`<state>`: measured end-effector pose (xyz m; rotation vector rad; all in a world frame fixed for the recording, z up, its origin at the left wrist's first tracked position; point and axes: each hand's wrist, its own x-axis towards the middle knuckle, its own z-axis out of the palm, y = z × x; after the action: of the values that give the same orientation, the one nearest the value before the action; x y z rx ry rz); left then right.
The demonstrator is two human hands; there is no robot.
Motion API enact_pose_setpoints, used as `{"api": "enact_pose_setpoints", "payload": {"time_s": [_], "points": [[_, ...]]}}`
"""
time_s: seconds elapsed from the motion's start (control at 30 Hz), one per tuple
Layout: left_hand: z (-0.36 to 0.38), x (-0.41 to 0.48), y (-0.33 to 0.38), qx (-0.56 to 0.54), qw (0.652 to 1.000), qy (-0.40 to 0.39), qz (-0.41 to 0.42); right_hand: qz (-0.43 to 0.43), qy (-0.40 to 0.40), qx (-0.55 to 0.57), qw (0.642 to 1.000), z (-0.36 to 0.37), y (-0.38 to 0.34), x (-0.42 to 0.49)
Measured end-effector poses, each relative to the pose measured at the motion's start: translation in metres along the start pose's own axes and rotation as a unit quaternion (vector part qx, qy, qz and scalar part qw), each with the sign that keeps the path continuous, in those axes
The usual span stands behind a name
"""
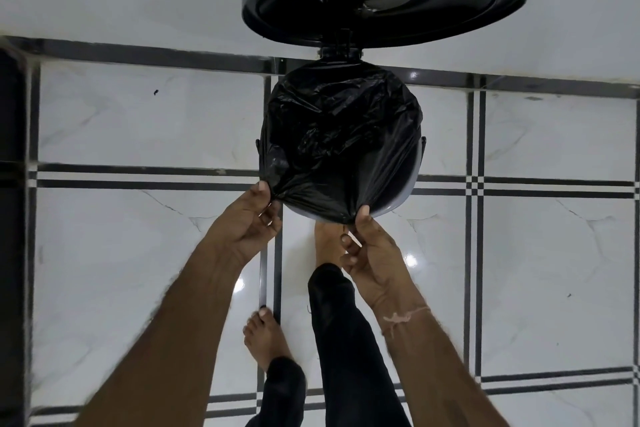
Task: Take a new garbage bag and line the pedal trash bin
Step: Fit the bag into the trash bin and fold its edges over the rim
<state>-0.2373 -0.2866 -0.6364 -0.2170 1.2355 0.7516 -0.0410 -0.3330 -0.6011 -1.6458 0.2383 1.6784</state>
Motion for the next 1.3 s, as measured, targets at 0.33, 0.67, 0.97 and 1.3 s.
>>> {"api": "enact_pose_setpoints", "payload": {"time_s": [0.33, 0.67, 0.97, 1.3], "points": [[0.003, 0.009, -0.015, -0.106, 0.994, 0.02, -0.009, -0.09, 0.072, 0.046, 0.992, 0.032, 0.022, -0.011], [0.003, 0.012, -0.021, -0.072, 0.995, 0.061, 0.014, -0.113, 0.074, 0.005, 0.991, 0.031, 0.032, -0.006], [0.004, 0.008, -0.03, -0.084, 0.996, 0.034, -0.014, -0.095, 0.055, 0.044, 0.993, 0.01, 0.037, -0.003], [0.002, 0.024, -0.039, -0.127, 0.991, 0.033, -0.02, -0.027, 0.03, 0.231, 0.972, -0.003, 0.05, 0.044]]}}
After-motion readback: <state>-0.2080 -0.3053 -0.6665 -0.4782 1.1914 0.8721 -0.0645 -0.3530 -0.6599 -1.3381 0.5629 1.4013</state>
